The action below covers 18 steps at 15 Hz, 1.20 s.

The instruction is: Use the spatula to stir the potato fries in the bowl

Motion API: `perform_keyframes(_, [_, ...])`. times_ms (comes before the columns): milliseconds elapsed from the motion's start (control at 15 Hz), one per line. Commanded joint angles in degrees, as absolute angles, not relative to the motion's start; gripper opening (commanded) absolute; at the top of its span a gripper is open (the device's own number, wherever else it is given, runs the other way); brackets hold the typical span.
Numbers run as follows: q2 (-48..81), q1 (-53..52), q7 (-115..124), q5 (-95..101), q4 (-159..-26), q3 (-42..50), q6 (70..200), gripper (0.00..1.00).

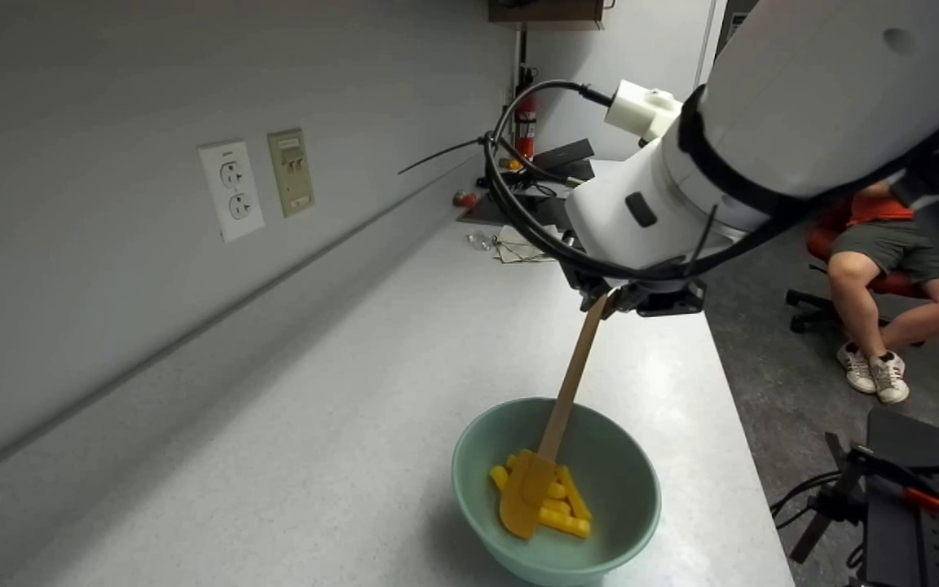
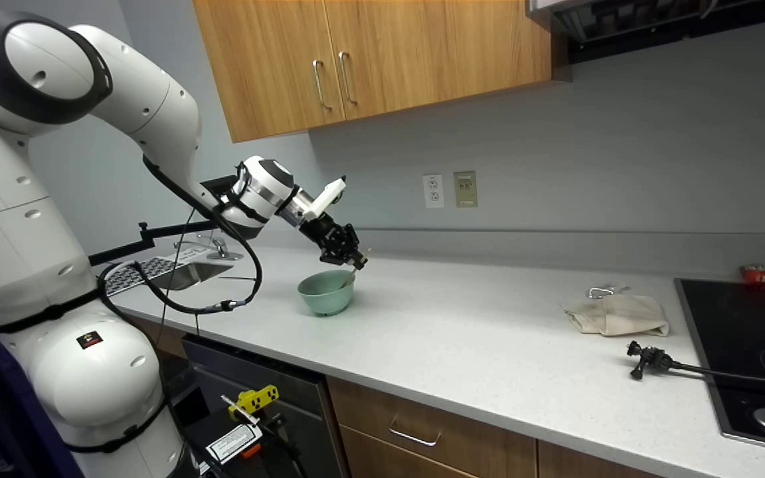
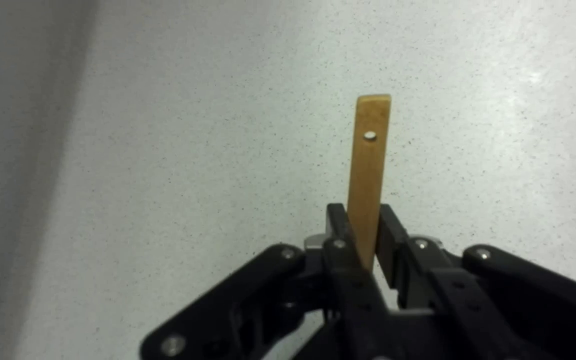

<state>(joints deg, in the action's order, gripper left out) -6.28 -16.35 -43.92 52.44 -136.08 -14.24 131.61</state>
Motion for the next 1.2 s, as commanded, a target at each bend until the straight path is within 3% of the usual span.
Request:
perform_keyframes(0, [-7.79,-16.26,-44.12,52.69,-135.39,-14.43,131.08,0.04])
perform_keyframes(1133, [-5.91,-16.5,-45.62,47.62,-135.43,-14.77,128.14,0.04])
